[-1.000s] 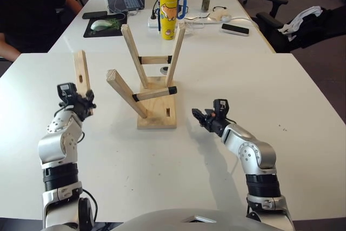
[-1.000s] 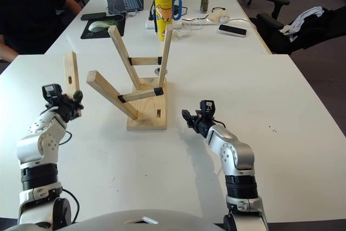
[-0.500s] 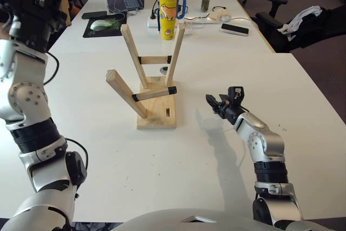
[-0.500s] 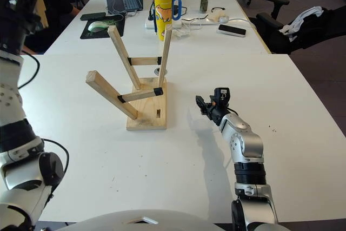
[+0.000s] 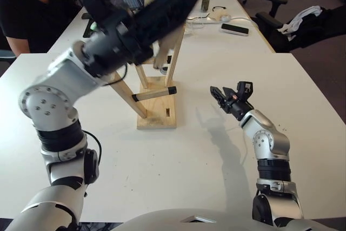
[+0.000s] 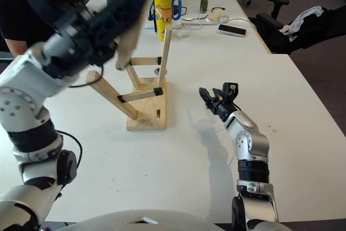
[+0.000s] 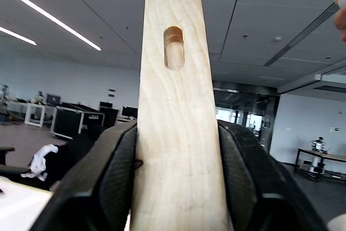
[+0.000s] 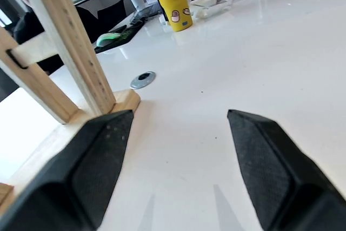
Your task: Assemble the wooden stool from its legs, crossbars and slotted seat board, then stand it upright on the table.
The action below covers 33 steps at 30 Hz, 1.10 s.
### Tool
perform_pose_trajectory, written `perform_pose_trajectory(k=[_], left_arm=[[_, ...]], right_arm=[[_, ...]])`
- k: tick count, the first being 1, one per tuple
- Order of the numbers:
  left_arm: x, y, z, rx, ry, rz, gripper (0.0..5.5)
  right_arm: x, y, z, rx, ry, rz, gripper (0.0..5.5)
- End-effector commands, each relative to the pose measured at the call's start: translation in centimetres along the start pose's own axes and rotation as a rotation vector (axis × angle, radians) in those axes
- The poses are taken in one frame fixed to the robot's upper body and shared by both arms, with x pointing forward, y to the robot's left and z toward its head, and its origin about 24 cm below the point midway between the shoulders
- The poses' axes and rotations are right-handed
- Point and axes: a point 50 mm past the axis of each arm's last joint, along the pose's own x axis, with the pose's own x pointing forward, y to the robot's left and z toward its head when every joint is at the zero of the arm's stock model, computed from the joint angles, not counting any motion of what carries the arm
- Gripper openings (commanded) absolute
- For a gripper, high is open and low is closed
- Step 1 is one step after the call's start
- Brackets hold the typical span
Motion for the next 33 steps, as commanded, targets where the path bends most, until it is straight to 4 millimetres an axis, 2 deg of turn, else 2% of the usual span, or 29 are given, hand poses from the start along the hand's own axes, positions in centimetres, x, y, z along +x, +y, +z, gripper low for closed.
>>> perform_pose_trajectory(k=[1,3,7,11,16,24,32,33], left_arm=[[-0.5,0.8,-3.4,-0.094,0.052,0.003,2.05],[-1.1,0.8,-4.9,-0.124,0.072,0.023,2.05],[-2.7,1.2,-7.3,-0.186,0.126,0.052,2.05],[-4.3,1.2,-9.0,-0.255,0.196,0.042,2.05],[-5.5,1.5,-9.8,-0.283,0.265,0.025,2.05],[-6.0,2.0,-10.4,-0.3,0.322,-0.01,2.05],[-5.9,1.8,-10.8,-0.33,0.354,-0.043,2.05],[-5.9,1.8,-10.8,-0.332,0.359,-0.046,2.05]], right_arm=[[-1.8,0.9,2.6,0.018,-0.011,0.223,3.81],[-2.5,1.1,3.0,0.009,0.062,0.336,4.03],[-5.9,0.3,3.7,0.017,0.227,0.527,4.66],[-8.7,0.4,5.7,0.117,0.262,0.734,4.7],[-8.5,1.7,7.9,0.228,0.17,0.879,4.7],[-7.0,3.1,9.0,0.306,0.101,0.955,4.7],[-7.3,4.1,9.1,0.349,0.116,1.018,4.7],[-7.4,4.2,9.0,0.358,0.123,1.027,4.52]])
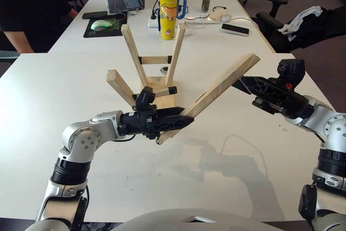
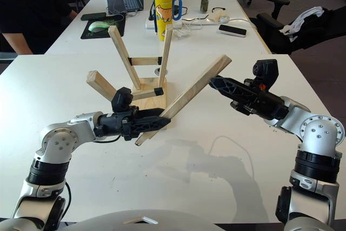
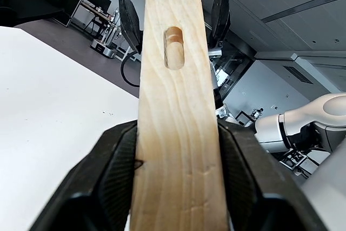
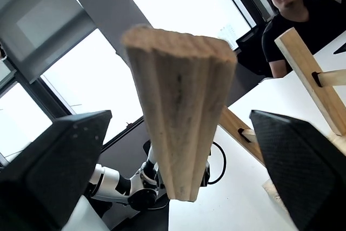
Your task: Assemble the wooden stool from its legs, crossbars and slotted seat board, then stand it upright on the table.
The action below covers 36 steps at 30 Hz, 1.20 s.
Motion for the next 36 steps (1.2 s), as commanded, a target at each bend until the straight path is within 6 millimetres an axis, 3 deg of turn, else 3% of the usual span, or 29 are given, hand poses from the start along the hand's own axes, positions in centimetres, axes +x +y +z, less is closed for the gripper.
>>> perform_pose_trajectory(k=[1,16,20,21,34,36], left_arm=[[0.3,-0.3,0.2,0.005,0.037,-0.027,2.05],[-0.2,-0.2,0.0,-0.003,0.07,-0.011,2.05],[-0.2,-0.1,-0.1,0.007,0.068,0.004,2.05],[-0.2,0.0,-0.1,0.004,0.063,0.007,2.41],[-0.1,0.3,0.0,-0.015,-0.006,0.041,4.17],[-0.7,0.1,-0.3,-0.021,-0.045,0.067,4.19]], right_arm=[[0.6,0.6,-0.2,0.012,0.028,0.035,4.45],[0.4,0.3,-0.6,0.019,0.043,-0.007,2.11],[0.4,0.2,-1.0,0.017,0.062,-0.019,2.09],[0.3,0.2,-1.0,0.016,0.064,-0.026,2.09],[-1.3,-0.7,-1.3,0.004,0.117,-0.137,2.09],[-2.3,-1.2,-0.5,-0.037,0.111,-0.198,2.09]])
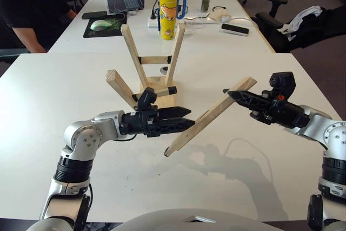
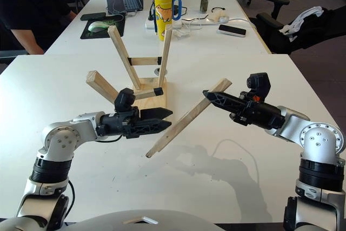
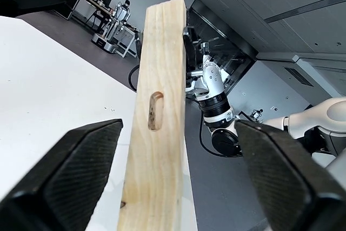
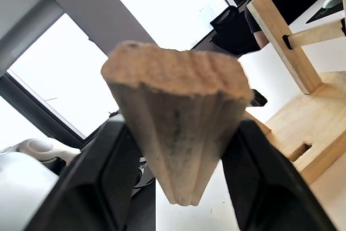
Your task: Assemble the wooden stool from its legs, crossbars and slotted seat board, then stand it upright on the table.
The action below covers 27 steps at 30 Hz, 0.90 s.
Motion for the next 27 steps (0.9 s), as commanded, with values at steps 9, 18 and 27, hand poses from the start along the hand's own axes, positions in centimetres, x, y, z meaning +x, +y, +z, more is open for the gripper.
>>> perform_pose_trajectory(k=[9,18,27], left_arm=[[-0.8,0.7,-2.3,0.318,0.134,0.295,4.19],[-2.1,4.0,-3.8,0.796,0.394,0.539,4.19],[-3.4,4.9,-5.4,0.809,0.549,0.527,4.19]], right_arm=[[-3.6,-1.8,4.8,-0.276,-0.027,-0.265,2.09],[1.7,-2.9,7.1,-0.487,-0.057,-0.123,2.08],[6.2,-4.2,6.0,-0.54,0.053,0.011,2.08]])
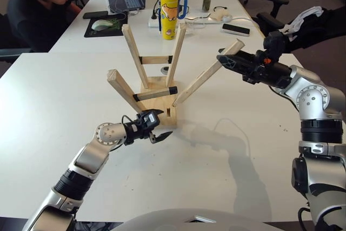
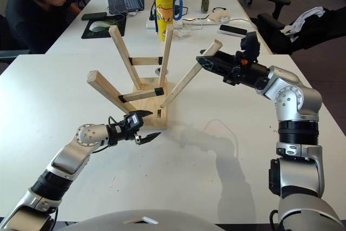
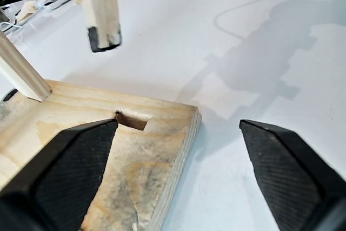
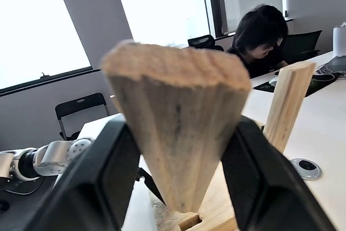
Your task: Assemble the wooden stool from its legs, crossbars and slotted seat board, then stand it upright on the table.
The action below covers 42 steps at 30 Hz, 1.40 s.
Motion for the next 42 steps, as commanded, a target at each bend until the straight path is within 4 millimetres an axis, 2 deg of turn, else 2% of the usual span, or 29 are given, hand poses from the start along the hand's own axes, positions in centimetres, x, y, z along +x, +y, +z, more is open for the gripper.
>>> perform_pose_trajectory(k=[1,12,16,22,29,34,42], left_arm=[[-0.2,-0.8,-0.8,0.003,0.04,-0.068,4.19],[0.1,-1.0,-2.6,-0.01,0.144,-0.104,4.19],[0.2,-0.9,-2.8,-0.006,0.149,-0.105,4.19],[0.3,-0.7,-3.9,-0.009,0.21,-0.111,4.19],[0.6,-1.1,-4.9,-0.006,0.244,-0.139,4.19],[0.5,-1.3,-5.4,-0.004,0.265,-0.162,4.19],[0.6,-1.4,-5.9,0.016,0.276,-0.179,4.19]], right_arm=[[1.6,-0.2,-0.7,-0.03,0.05,0.067,2.08],[3.0,-1.4,-2.6,-0.045,0.13,0.123,2.08],[3.2,-1.7,-2.4,-0.05,0.126,0.133,2.08],[4.7,-1.7,-1.6,-0.21,0.29,0.229,2.07],[6.0,-1.3,-0.4,-0.282,0.377,0.332,2.07],[6.3,-1.5,-0.6,-0.331,0.462,0.368,2.07],[5.8,-2.3,0.7,-0.327,0.461,0.34,2.07]])
